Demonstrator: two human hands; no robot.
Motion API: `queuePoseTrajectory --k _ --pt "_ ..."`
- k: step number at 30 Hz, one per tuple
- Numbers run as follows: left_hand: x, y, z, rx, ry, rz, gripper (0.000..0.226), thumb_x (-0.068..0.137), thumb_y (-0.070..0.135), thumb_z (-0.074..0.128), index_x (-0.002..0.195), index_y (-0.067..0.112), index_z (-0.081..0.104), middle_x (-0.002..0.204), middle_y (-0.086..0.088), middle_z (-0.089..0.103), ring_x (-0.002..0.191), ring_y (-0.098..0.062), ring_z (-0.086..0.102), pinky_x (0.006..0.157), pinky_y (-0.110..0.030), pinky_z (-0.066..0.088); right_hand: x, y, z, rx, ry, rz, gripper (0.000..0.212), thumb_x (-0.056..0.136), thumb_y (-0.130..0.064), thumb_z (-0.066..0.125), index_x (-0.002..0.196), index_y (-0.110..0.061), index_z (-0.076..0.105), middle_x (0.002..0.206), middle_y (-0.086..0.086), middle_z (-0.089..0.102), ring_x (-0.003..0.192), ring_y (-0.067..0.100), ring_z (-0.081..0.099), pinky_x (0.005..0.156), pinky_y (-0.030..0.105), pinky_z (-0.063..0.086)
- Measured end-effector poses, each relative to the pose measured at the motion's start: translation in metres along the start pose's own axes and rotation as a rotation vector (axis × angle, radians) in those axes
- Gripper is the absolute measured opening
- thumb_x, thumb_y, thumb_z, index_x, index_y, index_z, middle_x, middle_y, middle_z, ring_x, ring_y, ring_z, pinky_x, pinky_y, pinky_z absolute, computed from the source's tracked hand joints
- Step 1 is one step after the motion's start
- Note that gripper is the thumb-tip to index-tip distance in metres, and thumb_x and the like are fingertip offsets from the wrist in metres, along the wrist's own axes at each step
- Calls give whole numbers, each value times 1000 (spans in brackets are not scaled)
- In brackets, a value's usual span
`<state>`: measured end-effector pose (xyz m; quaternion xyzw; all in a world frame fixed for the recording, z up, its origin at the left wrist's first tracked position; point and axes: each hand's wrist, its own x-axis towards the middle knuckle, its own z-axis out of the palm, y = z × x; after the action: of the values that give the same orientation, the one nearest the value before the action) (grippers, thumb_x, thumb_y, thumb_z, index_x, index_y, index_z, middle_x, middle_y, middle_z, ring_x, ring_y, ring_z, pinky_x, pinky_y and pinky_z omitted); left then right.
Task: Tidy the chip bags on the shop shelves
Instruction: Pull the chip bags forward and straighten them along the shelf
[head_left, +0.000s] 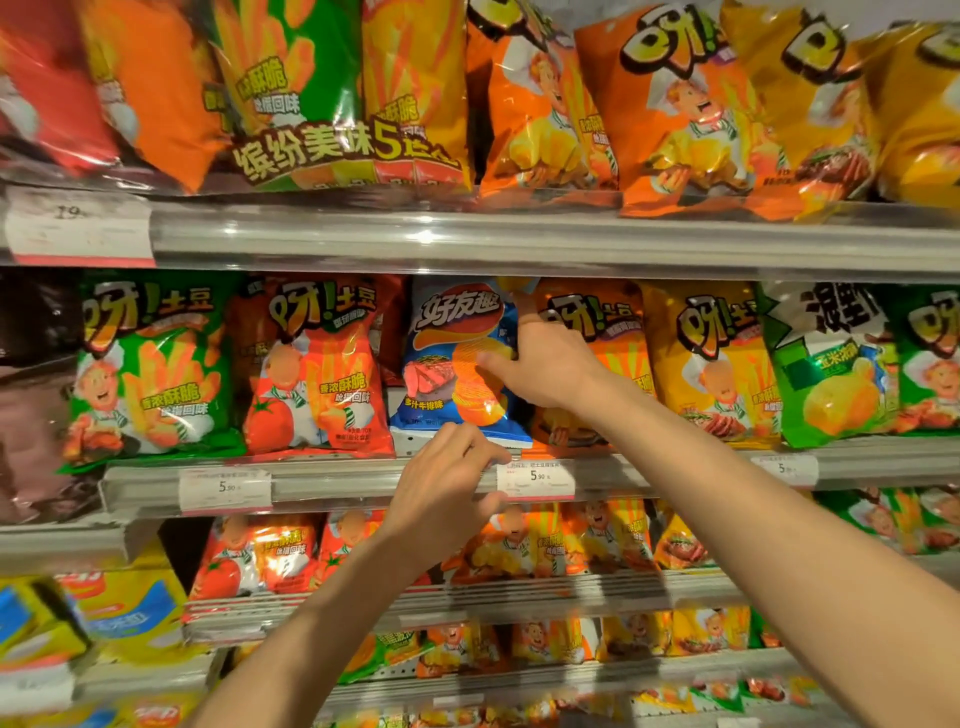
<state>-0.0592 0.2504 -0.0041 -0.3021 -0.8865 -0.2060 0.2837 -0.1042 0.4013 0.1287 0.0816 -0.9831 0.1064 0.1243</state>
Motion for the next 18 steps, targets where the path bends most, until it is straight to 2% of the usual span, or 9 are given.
queuePoseTrajectory --k 5,9,13,15,16,18 --pt "0 1 -1 -6 -30 -30 40 72 27 79 109 15 67 95 4 54 89 -16 47 66 -26 40 12 -17 13 93 -56 49 67 99 -56 51 138 -1 45 133 19 60 124 35 56 94 37 45" --pt "1 2 -4 -17 -65 -53 40 76 29 75 113 17 66 98 6 53 94 -14 46 70 -27 41 21 -10 28 339 -69 56 81 93 -43 66 155 -11 25 139 18 57 123 34 58 100 43 51" --pt "2 4 -7 -26 -95 -71 42 80 33 71 118 19 64 102 8 52 98 -11 45 76 -28 43 21 0 27 488 19 -24 87 90 -16 72 158 -29 19 143 16 54 121 34 59 96 43 53" --pt "2 3 -7 -28 -99 -73 41 80 34 72 118 20 63 103 9 52 99 -10 44 77 -26 41 20 6 24 505 54 -29 84 91 -13 69 156 -33 21 144 16 54 121 33 60 94 41 54" --pt "2 3 -7 -28 -100 -73 41 81 34 73 118 20 63 104 9 53 99 -9 44 77 -25 40 20 9 23 498 67 -30 81 91 -14 67 155 -33 21 140 16 57 114 32 62 90 38 54" --pt "2 3 -7 -31 -96 -71 40 80 33 74 117 21 63 104 9 53 97 -9 44 76 -25 39 19 15 18 488 77 -33 70 94 -12 63 152 -26 27 120 12 62 92 25 60 72 24 50"
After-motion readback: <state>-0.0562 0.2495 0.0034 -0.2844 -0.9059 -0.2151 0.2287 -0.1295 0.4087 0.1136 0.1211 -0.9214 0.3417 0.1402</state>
